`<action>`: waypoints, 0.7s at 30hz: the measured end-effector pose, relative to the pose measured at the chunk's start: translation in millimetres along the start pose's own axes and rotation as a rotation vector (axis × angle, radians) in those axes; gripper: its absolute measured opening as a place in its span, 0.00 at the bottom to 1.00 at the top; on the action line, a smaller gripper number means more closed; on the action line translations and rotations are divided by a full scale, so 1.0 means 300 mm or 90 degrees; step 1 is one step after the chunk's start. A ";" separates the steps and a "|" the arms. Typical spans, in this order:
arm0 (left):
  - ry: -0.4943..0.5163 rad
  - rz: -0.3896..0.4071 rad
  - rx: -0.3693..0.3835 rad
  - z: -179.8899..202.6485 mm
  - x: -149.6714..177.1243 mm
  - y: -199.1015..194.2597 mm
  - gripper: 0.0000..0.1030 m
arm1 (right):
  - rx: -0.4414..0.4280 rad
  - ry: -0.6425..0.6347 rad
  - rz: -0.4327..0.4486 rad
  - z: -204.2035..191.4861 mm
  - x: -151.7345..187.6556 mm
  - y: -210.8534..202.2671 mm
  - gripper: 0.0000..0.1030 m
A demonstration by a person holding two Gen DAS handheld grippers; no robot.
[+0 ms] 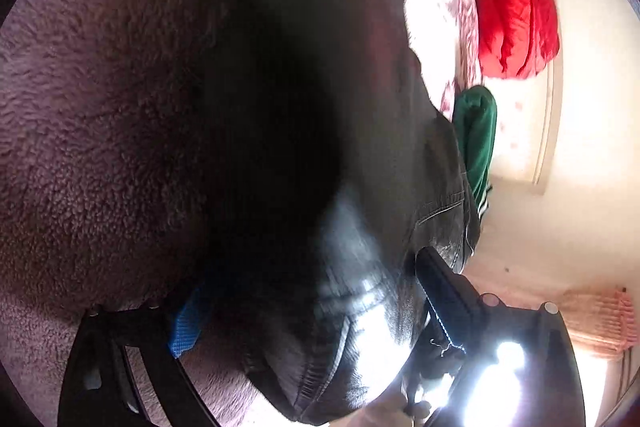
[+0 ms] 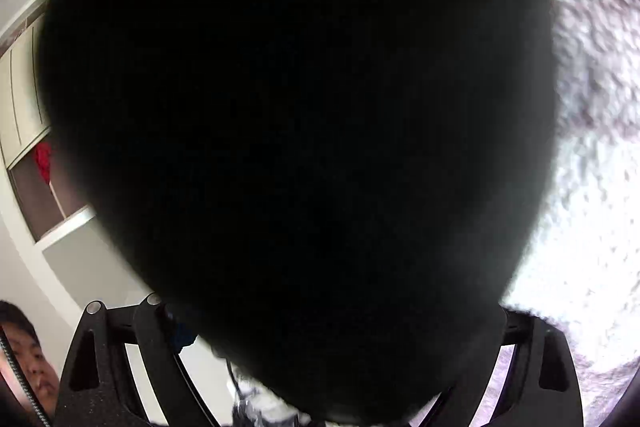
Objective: Fold large clothes
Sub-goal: 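Carry the folded jacket with both tools and lower it onto the green garment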
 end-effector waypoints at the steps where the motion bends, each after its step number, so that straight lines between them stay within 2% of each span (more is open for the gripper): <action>1: 0.013 0.022 -0.004 0.011 0.000 -0.013 0.92 | -0.003 -0.002 0.007 -0.007 0.001 0.003 0.84; 2: 0.028 0.045 -0.009 0.022 0.001 -0.029 0.88 | -0.009 0.001 0.016 -0.013 0.001 0.007 0.75; 4: 0.046 0.070 -0.026 0.035 0.000 -0.045 0.76 | -0.014 0.006 0.031 -0.027 0.003 0.011 0.67; 6: 0.053 0.085 -0.030 0.037 0.002 -0.066 0.58 | -0.012 0.000 0.043 -0.049 0.009 0.012 0.59; 8: 0.066 0.093 -0.032 0.058 0.007 -0.088 0.52 | -0.007 -0.007 0.050 -0.083 0.018 0.012 0.52; 15: 0.114 0.118 -0.009 0.213 0.018 -0.172 0.47 | -0.007 -0.068 0.045 -0.268 0.006 -0.026 0.44; 21: 0.163 0.123 0.030 0.418 -0.007 -0.145 0.47 | -0.027 -0.114 0.063 -0.458 -0.085 -0.130 0.43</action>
Point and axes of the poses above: each gripper's, at about its wrist camera, not at the fingertips, and y roughly the way its jaws point, z to its right, x to its underside, the point moved 5 cm from there along y, roughly the way its jaws point, and after that the axes turned 2 degrees about x, right-handed, at the moved point
